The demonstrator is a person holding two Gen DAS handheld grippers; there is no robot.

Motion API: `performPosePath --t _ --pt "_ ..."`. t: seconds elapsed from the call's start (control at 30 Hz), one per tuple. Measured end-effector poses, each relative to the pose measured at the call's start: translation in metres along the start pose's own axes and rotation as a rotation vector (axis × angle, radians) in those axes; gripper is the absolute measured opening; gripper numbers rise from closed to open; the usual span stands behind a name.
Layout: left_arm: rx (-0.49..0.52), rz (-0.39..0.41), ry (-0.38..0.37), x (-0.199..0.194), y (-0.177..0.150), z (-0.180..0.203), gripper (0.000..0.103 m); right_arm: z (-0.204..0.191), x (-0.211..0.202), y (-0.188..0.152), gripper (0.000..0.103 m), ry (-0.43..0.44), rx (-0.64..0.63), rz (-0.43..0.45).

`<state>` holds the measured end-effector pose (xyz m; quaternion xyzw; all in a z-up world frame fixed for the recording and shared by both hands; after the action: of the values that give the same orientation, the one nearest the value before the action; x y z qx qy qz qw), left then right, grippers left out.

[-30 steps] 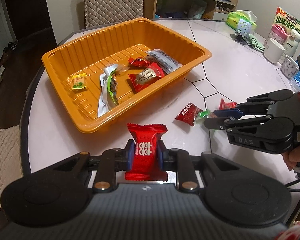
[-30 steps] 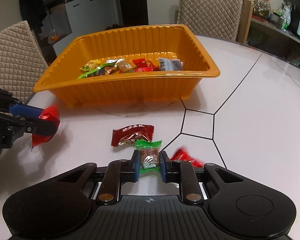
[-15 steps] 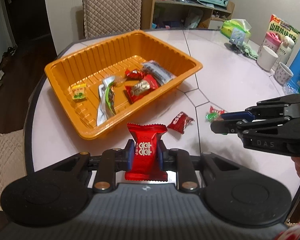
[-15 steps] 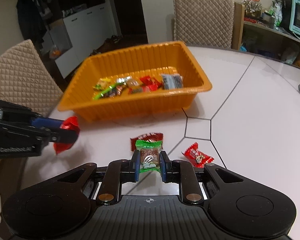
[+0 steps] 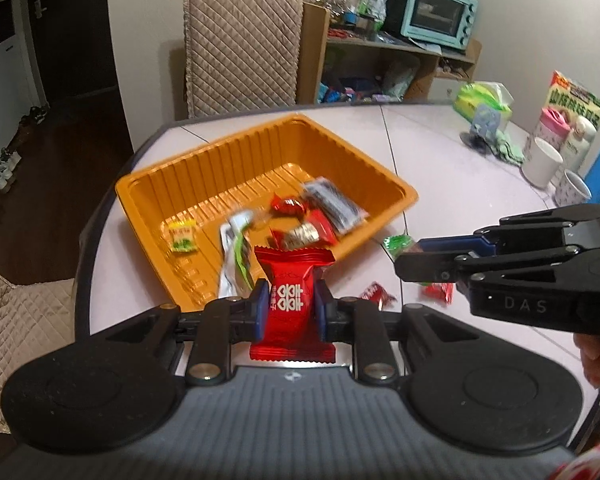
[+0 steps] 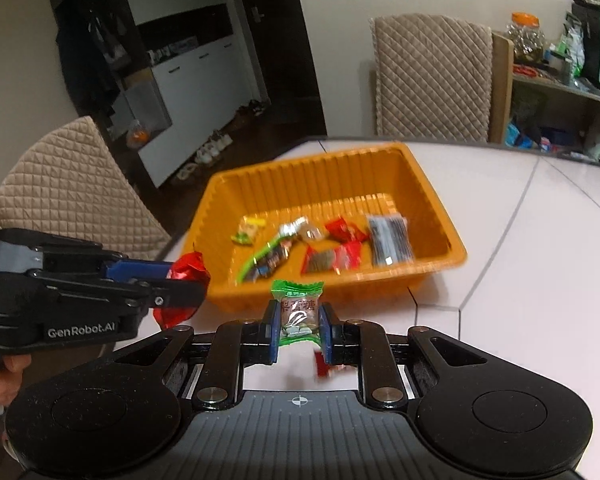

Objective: Organize snacks
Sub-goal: 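Carry the red packet and green candy over the orange tray with both grippers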

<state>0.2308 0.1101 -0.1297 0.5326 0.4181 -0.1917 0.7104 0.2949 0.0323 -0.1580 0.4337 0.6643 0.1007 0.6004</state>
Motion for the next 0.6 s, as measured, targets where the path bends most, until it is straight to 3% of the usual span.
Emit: performPosePath --t 0.6 --pt "-0.062 0.013 0.070 0.058 0.072 -0.041 0.021 0.033 0.075 0.073 0.020 -0.023 -0.008 0.016"
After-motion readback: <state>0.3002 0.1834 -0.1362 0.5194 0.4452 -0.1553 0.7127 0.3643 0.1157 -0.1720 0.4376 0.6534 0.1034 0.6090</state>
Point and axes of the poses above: each gripper's, at about its wrist camera, not at the fingertips, and x roughly the way its jaws point, z to its right, y to its top, the point moved 10 cm from there along x, roughly the way its jaws point, and after that the axes turned 6 degrees about -z, right-handed, at the moved point
